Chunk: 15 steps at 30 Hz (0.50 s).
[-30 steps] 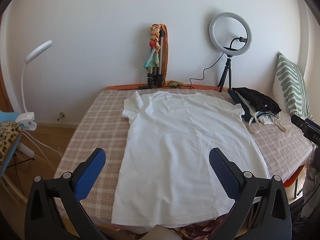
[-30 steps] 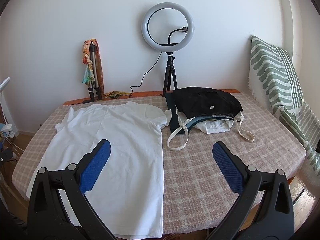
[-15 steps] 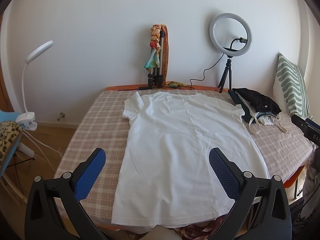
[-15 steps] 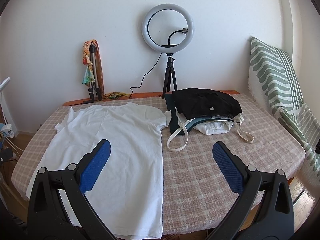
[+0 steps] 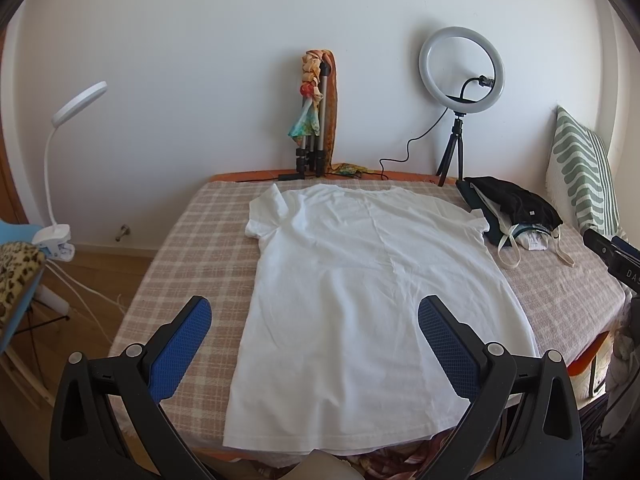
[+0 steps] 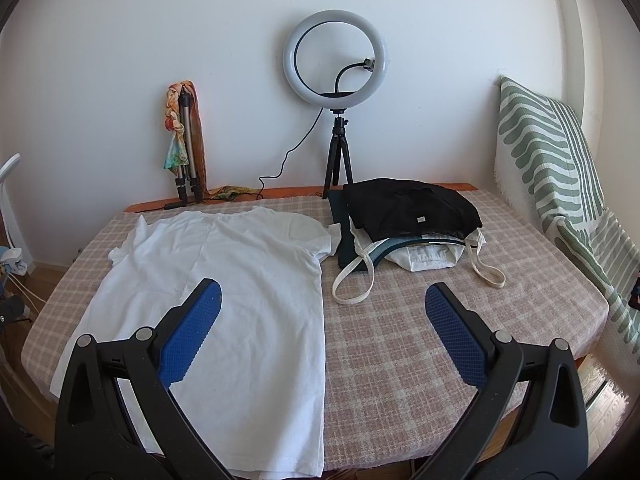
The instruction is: Fold small clothes
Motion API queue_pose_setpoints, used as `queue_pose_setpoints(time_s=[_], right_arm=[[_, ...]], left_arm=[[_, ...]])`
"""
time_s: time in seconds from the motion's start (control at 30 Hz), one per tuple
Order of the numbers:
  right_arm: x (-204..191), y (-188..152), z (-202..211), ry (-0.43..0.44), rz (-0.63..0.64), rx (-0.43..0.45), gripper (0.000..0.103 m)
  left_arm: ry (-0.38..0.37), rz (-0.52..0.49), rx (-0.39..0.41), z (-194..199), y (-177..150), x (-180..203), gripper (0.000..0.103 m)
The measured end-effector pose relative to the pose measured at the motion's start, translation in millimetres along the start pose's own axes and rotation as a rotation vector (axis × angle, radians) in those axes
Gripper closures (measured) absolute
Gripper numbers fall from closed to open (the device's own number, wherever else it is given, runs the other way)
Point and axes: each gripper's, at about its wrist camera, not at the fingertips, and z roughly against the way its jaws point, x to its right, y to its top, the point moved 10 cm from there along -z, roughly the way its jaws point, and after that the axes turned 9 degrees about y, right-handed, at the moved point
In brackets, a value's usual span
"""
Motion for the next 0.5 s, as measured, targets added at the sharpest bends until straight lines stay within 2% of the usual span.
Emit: queue_pose_setpoints(time_s=[0.5], right_arm=[[-2, 20, 16, -0.051, 0.04, 0.062, 0.0]], left_arm=[[-0.006, 0.028, -0.014, -3, 2, -9, 0.001]])
